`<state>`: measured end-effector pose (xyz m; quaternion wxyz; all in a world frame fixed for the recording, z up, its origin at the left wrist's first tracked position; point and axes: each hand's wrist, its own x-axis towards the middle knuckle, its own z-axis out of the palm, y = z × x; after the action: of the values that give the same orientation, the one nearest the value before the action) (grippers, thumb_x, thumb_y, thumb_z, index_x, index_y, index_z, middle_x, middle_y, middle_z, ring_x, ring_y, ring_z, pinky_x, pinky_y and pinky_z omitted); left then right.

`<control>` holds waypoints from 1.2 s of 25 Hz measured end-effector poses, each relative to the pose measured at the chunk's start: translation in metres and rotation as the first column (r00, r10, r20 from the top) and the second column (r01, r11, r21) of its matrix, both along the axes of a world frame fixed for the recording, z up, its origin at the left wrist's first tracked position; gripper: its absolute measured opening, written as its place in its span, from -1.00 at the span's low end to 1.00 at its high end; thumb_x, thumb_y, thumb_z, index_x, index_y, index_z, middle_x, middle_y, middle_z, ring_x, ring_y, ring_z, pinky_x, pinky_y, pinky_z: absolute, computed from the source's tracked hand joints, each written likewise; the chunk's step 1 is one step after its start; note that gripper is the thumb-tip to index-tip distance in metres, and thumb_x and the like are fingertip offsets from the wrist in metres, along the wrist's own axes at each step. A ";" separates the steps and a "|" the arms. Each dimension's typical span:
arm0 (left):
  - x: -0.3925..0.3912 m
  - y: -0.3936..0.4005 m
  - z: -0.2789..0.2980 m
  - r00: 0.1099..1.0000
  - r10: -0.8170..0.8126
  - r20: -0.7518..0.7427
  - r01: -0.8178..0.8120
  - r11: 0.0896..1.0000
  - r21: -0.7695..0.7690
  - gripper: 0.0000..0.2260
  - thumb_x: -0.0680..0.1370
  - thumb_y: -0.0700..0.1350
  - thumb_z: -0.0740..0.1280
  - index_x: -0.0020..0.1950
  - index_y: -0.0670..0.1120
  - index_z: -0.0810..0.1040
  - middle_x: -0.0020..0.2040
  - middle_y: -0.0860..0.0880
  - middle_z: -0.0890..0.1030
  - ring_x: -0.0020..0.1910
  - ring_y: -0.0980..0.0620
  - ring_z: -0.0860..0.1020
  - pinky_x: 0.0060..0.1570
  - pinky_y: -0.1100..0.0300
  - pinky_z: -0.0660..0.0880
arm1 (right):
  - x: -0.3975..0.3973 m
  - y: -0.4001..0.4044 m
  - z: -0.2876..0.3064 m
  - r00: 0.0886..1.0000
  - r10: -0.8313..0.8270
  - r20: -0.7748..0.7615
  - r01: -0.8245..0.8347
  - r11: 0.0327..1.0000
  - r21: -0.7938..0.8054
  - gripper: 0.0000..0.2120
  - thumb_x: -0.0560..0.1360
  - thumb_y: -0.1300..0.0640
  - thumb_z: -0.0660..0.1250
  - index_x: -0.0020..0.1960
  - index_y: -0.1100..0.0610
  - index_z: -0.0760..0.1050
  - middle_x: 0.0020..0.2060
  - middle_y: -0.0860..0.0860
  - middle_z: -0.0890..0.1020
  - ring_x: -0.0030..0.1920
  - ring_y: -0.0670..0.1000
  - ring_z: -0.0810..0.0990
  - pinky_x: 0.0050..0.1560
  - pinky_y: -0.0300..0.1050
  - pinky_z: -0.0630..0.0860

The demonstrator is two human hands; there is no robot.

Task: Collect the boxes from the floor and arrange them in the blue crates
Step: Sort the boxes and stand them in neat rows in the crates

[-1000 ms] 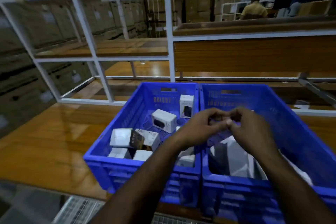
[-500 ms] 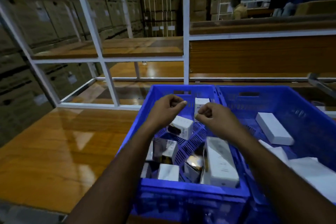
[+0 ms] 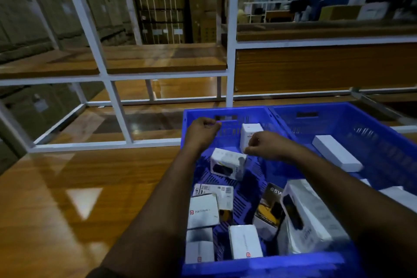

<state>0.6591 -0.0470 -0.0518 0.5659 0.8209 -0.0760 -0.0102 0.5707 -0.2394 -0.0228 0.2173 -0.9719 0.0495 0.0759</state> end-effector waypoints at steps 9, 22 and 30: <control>0.016 -0.021 -0.005 0.990 -0.050 -0.128 0.058 0.996 0.060 -0.73 0.53 0.07 0.45 0.13 -0.05 0.60 0.03 -0.11 0.67 0.01 -0.07 0.65 0.04 -0.04 0.60 | 0.050 -0.014 -0.021 0.919 0.206 -0.335 -0.226 0.974 -0.021 -0.19 0.49 -0.23 0.38 0.54 0.19 0.18 0.46 0.08 0.39 0.41 0.10 0.41 0.41 -0.05 0.36; 0.012 -0.011 -0.027 0.996 0.081 -0.028 -0.071 0.964 0.256 -0.75 0.54 -0.05 0.45 0.18 -0.08 0.58 -0.21 -0.03 0.64 -0.12 -0.09 0.63 -0.15 0.18 0.44 | 0.099 0.007 -0.082 0.908 0.305 -0.288 -0.347 0.932 -0.107 -0.07 0.49 -0.19 0.38 0.56 0.33 0.02 0.49 0.23 0.31 0.37 0.23 0.44 0.27 0.00 0.48; 0.004 -0.015 -0.020 0.951 -0.239 -0.196 0.279 0.938 0.206 -0.23 0.38 -0.04 0.61 0.50 -0.04 0.32 0.34 0.01 0.53 0.30 0.05 0.52 0.23 0.12 0.52 | 0.105 -0.029 -0.036 0.982 0.153 -0.111 -0.050 0.778 0.627 -0.34 0.39 0.00 0.56 0.39 0.04 0.36 0.19 0.07 0.55 0.13 0.11 0.60 0.06 0.02 0.57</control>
<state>0.6634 -0.0619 -0.0722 0.4643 0.8602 -0.1340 -0.1628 0.6761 -0.2684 -0.0587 0.5160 -0.8384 -0.0141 0.1751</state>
